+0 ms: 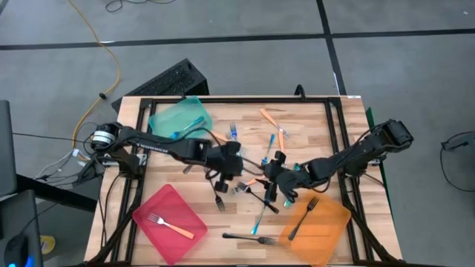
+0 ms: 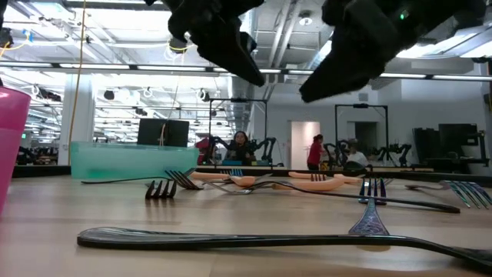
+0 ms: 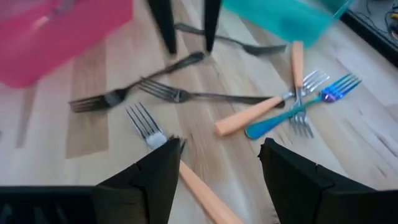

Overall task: Sort silverware by color (type)
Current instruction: Put the black fork into the orange bin

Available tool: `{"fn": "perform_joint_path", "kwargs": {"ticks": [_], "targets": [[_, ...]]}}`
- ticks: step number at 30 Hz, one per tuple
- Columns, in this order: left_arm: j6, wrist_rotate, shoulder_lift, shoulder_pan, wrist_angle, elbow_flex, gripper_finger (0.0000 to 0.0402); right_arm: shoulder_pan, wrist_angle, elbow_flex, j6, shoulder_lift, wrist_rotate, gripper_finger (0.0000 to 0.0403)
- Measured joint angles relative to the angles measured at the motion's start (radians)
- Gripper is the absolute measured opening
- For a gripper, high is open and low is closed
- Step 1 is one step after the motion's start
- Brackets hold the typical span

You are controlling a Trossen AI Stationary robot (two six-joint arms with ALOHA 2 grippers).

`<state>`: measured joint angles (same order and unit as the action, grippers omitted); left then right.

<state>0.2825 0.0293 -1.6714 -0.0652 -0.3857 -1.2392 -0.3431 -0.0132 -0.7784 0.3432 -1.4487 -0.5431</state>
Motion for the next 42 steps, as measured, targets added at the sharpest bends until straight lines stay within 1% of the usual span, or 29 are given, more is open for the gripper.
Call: {"fn": "perform_joint_path", "kwargs": {"ticks": [3, 5, 6, 8, 10, 11, 12, 13, 15, 17, 19, 21, 26, 30, 33, 37, 39, 42], "targets": [[0.029, 0.019, 0.000, -0.004, 0.096, 0.048, 0.0083, -0.014, 0.023, 0.000, 0.000, 0.061, 0.011, 0.0242], [0.035, 0.041, 0.000, 0.002, 0.114, 0.081, 0.0083, -0.034, 0.061, 0.000, 0.000, 0.119, 0.014, 0.0242], [0.024, 0.088, 0.000, 0.005, 0.110, 0.093, 0.0083, -0.042, 0.076, 0.000, 0.004, 0.146, 0.015, 0.0242], [-0.052, 0.243, 0.000, 0.013, 0.092, 0.107, 0.0083, -0.060, 0.128, 0.000, 0.029, 0.204, 0.013, 0.0242], [-0.141, 0.380, 0.000, 0.028, 0.016, 0.108, 0.0083, -0.073, 0.162, 0.000, 0.057, 0.249, -0.010, 0.0242], [-0.190, 0.424, 0.000, 0.035, -0.039, 0.106, 0.0083, -0.080, 0.181, 0.000, 0.065, 0.267, -0.023, 0.0242], [-0.248, 0.447, 0.000, 0.042, -0.094, 0.102, 0.0083, -0.089, 0.202, 0.000, 0.068, 0.281, -0.040, 0.0242], [-0.317, 0.442, 0.000, 0.051, -0.134, 0.097, 0.0085, -0.098, 0.215, 0.000, 0.068, 0.292, -0.058, 0.0242], [-0.452, 0.367, 0.001, 0.076, -0.171, 0.098, 0.0091, -0.111, 0.237, 0.000, 0.068, 0.303, -0.097, 0.0242], [-0.521, 0.278, 0.002, 0.113, -0.188, 0.125, 0.0101, -0.119, 0.256, 0.000, 0.068, 0.305, -0.120, 0.0242], [-0.560, 0.247, 0.000, 0.153, -0.193, 0.157, 0.0113, -0.119, 0.267, 0.000, 0.068, 0.300, -0.126, 0.0242], [-0.582, 0.255, 0.000, 0.183, -0.173, 0.174, 0.0129, -0.119, 0.268, 0.000, 0.069, 0.286, -0.128, 0.0242], [-0.593, 0.334, 0.000, 0.214, -0.173, 0.180, 0.0173, -0.119, 0.267, 0.000, 0.068, 0.248, -0.134, 0.0242], [-0.636, 0.320, 0.000, 0.225, -0.155, 0.180, 0.0196, -0.112, 0.264, 0.000, 0.068, 0.221, -0.135, 0.0242], [-0.647, 0.325, -0.017, 0.225, -0.153, 0.179, 0.0202, -0.106, 0.264, 0.000, 0.075, 0.215, -0.135, 0.0242], [-0.684, 0.299, -0.052, 0.217, -0.239, 0.170, 0.0203, -0.106, 0.261, 0.000, 0.075, 0.216, -0.135, 0.0242], [-0.685, 0.299, -0.065, 0.208, -0.321, 0.161, 0.0203, -0.106, 0.260, 0.000, 0.076, 0.217, -0.136, 0.0242], [-0.695, 0.283, -0.067, 0.201, -0.371, 0.156, 0.0204, -0.099, 0.263, 0.000, 0.076, 0.217, -0.136, 0.0242]]}}
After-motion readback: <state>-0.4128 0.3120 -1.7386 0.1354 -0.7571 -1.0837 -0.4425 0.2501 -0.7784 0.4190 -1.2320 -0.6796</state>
